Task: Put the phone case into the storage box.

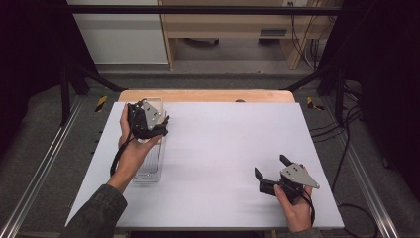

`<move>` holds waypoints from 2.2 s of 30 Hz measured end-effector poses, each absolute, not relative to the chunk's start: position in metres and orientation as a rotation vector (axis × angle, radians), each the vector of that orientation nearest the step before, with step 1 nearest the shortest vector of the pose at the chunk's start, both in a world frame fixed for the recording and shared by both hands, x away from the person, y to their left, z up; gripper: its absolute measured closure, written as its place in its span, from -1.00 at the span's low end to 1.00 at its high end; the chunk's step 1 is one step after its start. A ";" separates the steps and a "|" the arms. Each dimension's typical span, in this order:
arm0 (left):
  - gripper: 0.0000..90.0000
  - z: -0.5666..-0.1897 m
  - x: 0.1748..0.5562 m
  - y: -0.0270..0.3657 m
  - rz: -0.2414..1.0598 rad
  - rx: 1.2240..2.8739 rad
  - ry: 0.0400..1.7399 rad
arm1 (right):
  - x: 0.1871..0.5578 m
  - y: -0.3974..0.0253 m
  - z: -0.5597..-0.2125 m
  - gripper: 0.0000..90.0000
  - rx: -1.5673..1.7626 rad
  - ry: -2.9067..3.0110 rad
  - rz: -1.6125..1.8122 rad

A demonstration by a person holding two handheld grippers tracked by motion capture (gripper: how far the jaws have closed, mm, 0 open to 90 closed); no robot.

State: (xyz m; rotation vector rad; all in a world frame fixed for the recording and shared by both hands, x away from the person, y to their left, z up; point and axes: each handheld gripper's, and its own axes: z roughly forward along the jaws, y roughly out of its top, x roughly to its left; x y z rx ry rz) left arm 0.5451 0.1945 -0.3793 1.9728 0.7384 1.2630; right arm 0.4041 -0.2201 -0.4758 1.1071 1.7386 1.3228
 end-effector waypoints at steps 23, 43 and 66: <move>-0.84 -0.383 0.522 0.180 1.249 2.011 0.631 | 0.403 -0.220 -0.475 -0.93 1.094 1.740 1.321; -0.90 -0.378 0.508 0.182 1.178 1.973 0.602 | 0.403 -0.217 -0.476 -0.94 1.092 1.744 1.321; -0.92 -0.374 0.487 0.188 1.100 1.882 0.536 | 0.402 -0.219 -0.474 -0.94 1.093 1.736 1.324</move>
